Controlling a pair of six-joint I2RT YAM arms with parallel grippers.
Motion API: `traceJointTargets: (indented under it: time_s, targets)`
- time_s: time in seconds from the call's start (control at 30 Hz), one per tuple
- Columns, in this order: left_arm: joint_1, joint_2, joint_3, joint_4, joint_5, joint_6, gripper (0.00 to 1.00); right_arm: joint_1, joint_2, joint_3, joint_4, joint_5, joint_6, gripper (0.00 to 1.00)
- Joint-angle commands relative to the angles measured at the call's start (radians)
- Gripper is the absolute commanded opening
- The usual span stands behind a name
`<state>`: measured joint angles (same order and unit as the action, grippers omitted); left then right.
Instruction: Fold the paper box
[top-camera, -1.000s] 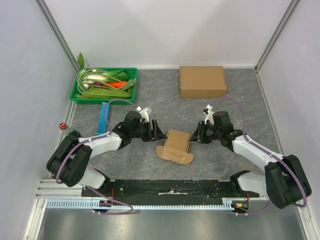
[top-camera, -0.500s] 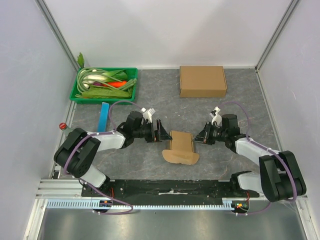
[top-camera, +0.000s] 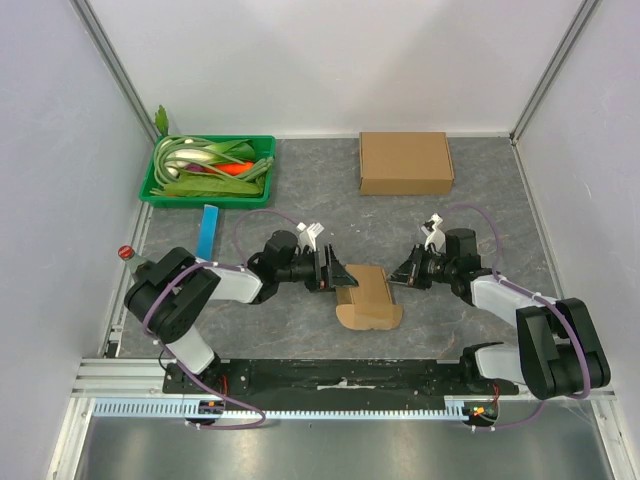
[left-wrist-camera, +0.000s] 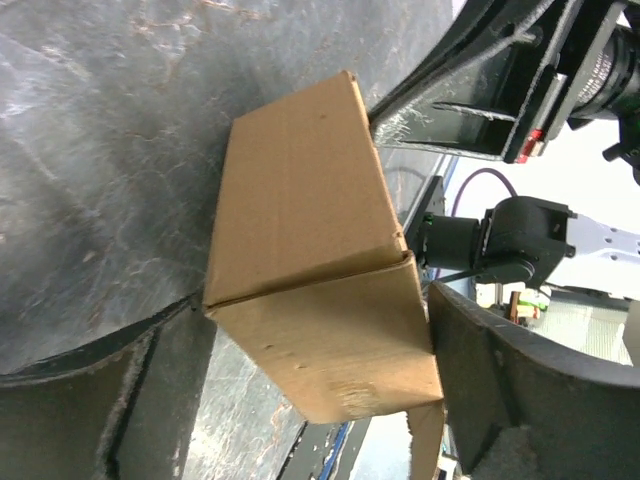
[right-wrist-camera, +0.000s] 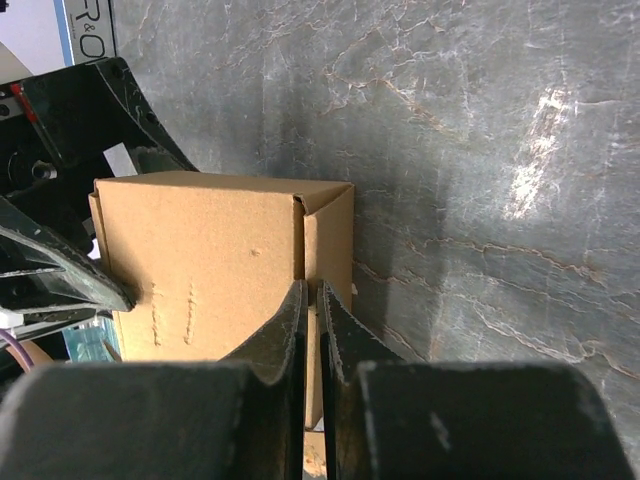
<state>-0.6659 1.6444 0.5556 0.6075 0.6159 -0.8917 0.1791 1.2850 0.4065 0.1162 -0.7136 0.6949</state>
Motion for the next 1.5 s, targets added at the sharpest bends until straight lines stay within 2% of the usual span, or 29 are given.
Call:
traceJointTargets:
  time_s: [0.0, 0.03, 0.07, 0.1, 0.13, 0.17, 0.2, 0.23, 0.3, 0.33, 0.37, 0.4, 0.47, 0.5, 0.57, 0.7, 0.77, 0.87, 0.93, 1.07, 1.17, 1.33, 1.47]
  targets:
    - [-0.018, 0.028, -0.016, 0.135, 0.021, -0.119, 0.84, 0.013, 0.008, 0.018, -0.078, 0.062, -0.052, 0.11]
    - [-0.018, 0.023, -0.022, 0.138, 0.016, -0.130, 0.81, 0.020, 0.002, 0.028, -0.096, 0.071, -0.060, 0.14]
    - [-0.017, 0.005, -0.026, 0.136, 0.009, -0.141, 0.73, 0.032, -0.003, 0.055, -0.113, 0.095, -0.072, 0.18]
    - [-0.012, -0.006, -0.032, 0.124, -0.001, -0.160, 0.69, 0.066, -0.010, 0.078, -0.153, 0.127, -0.122, 0.23]
    - [-0.006, -0.020, -0.039, 0.114, -0.004, -0.173, 0.64, 0.092, -0.033, 0.109, -0.249, 0.167, -0.156, 0.36]
    - [0.000, -0.038, -0.040, 0.104, -0.001, -0.188, 0.58, 0.121, -0.048, 0.183, -0.298, 0.213, -0.190, 0.42]
    - [0.020, -0.050, -0.042, 0.072, 0.007, -0.225, 0.55, 0.193, -0.067, 0.224, -0.344, 0.321, -0.260, 0.48]
    - [0.032, -0.061, -0.046, 0.057, 0.030, -0.243, 0.53, 0.227, -0.102, 0.267, -0.424, 0.371, -0.290, 0.58]
    - [0.078, -0.101, -0.043, 0.016, 0.070, -0.268, 0.52, 0.320, -0.127, 0.397, -0.495, 0.501, -0.390, 0.67]
    - [0.098, -0.113, -0.028, -0.067, 0.112, -0.268, 0.52, 0.348, -0.145, 0.434, -0.533, 0.541, -0.431, 0.73]
    - [0.117, -0.129, -0.023, -0.110, 0.134, -0.270, 0.52, 0.384, -0.151, 0.501, -0.546, 0.575, -0.467, 0.76]
    - [0.156, -0.155, -0.022, -0.138, 0.177, -0.280, 0.52, 0.489, -0.165, 0.532, -0.555, 0.641, -0.560, 0.80]
    - [0.216, -0.184, -0.029, -0.204, 0.217, -0.329, 0.53, 0.632, -0.177, 0.577, -0.532, 0.718, -0.642, 0.84]
    - [0.235, -0.219, -0.045, -0.213, 0.254, -0.349, 0.53, 0.780, -0.162, 0.592, -0.535, 0.794, -0.682, 0.86]
    - [0.291, -0.262, -0.052, -0.268, 0.280, -0.395, 0.54, 0.897, -0.133, 0.635, -0.578, 0.929, -0.782, 0.88]
    - [0.362, -0.406, -0.072, -0.311, 0.329, -0.507, 0.55, 1.112, -0.064, 0.673, -0.596, 1.017, -0.863, 0.98]
    - [0.385, -0.446, -0.080, -0.318, 0.338, -0.555, 0.55, 1.202, -0.043, 0.684, -0.572, 1.178, -0.911, 0.98]
    - [0.391, -0.489, -0.105, -0.289, 0.364, -0.620, 0.56, 1.224, 0.002, 0.681, -0.557, 1.265, -0.972, 0.98]
    - [0.394, -0.509, -0.137, -0.249, 0.380, -0.671, 0.55, 1.232, -0.004, 0.629, -0.480, 1.301, -1.002, 0.98]
    - [0.407, -0.541, -0.207, -0.164, 0.392, -0.746, 0.54, 1.253, -0.052, 0.545, -0.348, 1.469, -1.081, 0.98]
    - [0.408, -0.546, -0.218, -0.138, 0.395, -0.747, 0.52, 1.264, -0.079, 0.503, -0.253, 1.500, -1.129, 0.98]
    - [0.410, -0.534, -0.224, -0.086, 0.403, -0.786, 0.50, 1.261, -0.087, 0.509, -0.282, 1.291, -1.158, 0.98]
    - [0.411, -0.532, -0.217, -0.081, 0.407, -0.796, 0.49, 1.222, -0.092, 0.492, -0.273, 1.218, -1.123, 0.98]
